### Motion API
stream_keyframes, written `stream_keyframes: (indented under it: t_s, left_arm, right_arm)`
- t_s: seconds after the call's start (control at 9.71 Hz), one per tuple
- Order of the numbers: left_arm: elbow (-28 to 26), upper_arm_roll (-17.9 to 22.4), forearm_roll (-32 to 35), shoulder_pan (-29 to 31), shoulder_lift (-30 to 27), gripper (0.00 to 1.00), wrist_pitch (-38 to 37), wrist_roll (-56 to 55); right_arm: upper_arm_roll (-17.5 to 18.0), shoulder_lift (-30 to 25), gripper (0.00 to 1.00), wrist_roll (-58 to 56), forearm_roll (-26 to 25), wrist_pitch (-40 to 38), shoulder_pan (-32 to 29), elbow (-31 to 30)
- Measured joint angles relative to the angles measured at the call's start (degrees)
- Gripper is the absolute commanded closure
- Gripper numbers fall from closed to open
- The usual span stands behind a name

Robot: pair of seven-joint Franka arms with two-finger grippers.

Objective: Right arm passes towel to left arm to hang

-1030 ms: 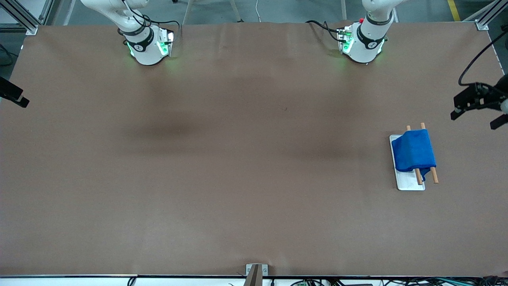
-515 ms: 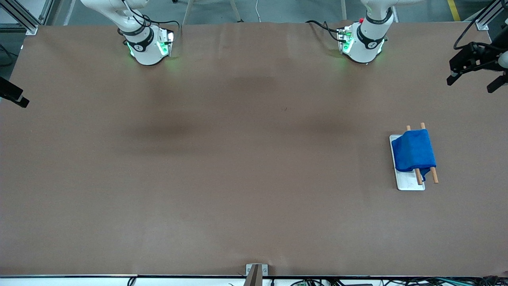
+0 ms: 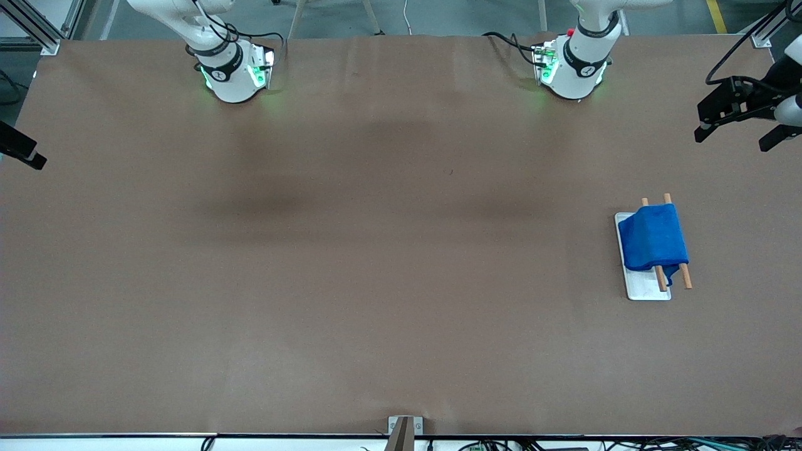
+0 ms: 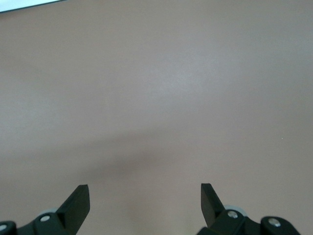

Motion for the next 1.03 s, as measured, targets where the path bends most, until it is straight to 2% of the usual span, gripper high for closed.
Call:
stream_keyframes:
  t_s: [1.03]
  left_arm:
    - [0.65, 0.1, 0.07, -1.11, 3.68, 0.0, -0.65, -4.11]
  right_arm:
    - [0.0, 0.05, 0.0, 0.0, 0.0, -0.08, 0.0, -0.03]
